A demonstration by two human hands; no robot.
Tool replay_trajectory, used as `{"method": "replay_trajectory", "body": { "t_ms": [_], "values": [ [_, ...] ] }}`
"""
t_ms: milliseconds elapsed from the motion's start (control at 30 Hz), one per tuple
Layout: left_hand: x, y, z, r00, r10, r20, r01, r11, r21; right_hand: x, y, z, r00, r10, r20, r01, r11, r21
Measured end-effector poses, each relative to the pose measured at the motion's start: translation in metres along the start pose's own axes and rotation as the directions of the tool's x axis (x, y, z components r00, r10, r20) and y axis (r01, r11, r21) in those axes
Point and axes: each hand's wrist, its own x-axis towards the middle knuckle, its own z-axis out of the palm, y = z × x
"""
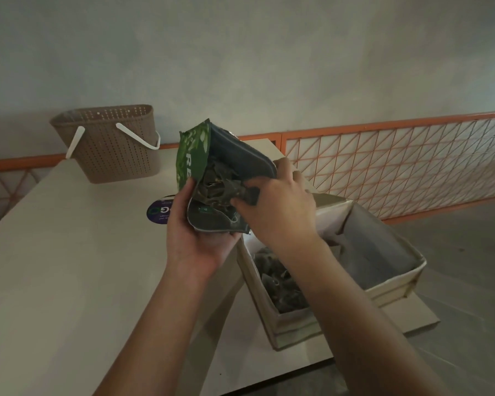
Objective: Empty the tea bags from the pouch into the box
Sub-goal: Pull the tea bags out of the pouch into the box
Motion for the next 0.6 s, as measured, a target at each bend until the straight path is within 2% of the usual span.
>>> {"method": "replay_trajectory", "body": {
  "t_ms": [133, 333, 400, 467, 533, 600],
  "values": [
    [-0.003, -0.001, 0.002, 1.000, 0.015, -0.008, -0.015, 1.000, -0.012, 0.004, -0.010, 0.009, 0.998, 0.027, -0.059, -0.037, 0.982, -0.183],
    [-0.003, -0.001, 0.002, 1.000, 0.023, -0.015, -0.023, 1.000, 0.014, 0.006, -0.006, 0.013, 0.997, 0.010, -0.070, -0.018, 0.992, -0.127],
    [-0.002, 0.001, 0.001, 1.000, 0.022, -0.007, -0.022, 1.000, 0.021, 0.006, -0.001, 0.012, 0.994, -0.005, -0.105, 0.008, 1.000, 0.020],
    [-0.002, 0.002, 0.002, 1.000, 0.016, 0.005, -0.017, 0.999, 0.033, 0.006, 0.005, 0.006, 0.988, 0.020, -0.151, 0.024, 0.959, 0.282],
    [-0.002, 0.003, 0.002, 1.000, 0.006, 0.005, -0.006, 1.000, 0.020, 0.004, 0.009, -0.007, 0.983, 0.068, -0.173, 0.030, 0.860, 0.509],
    [-0.003, 0.003, 0.002, 1.000, 0.001, 0.007, -0.001, 1.000, -0.009, 0.000, 0.014, -0.024, 0.980, 0.138, -0.146, -0.006, 0.747, 0.664]
  ]
}}
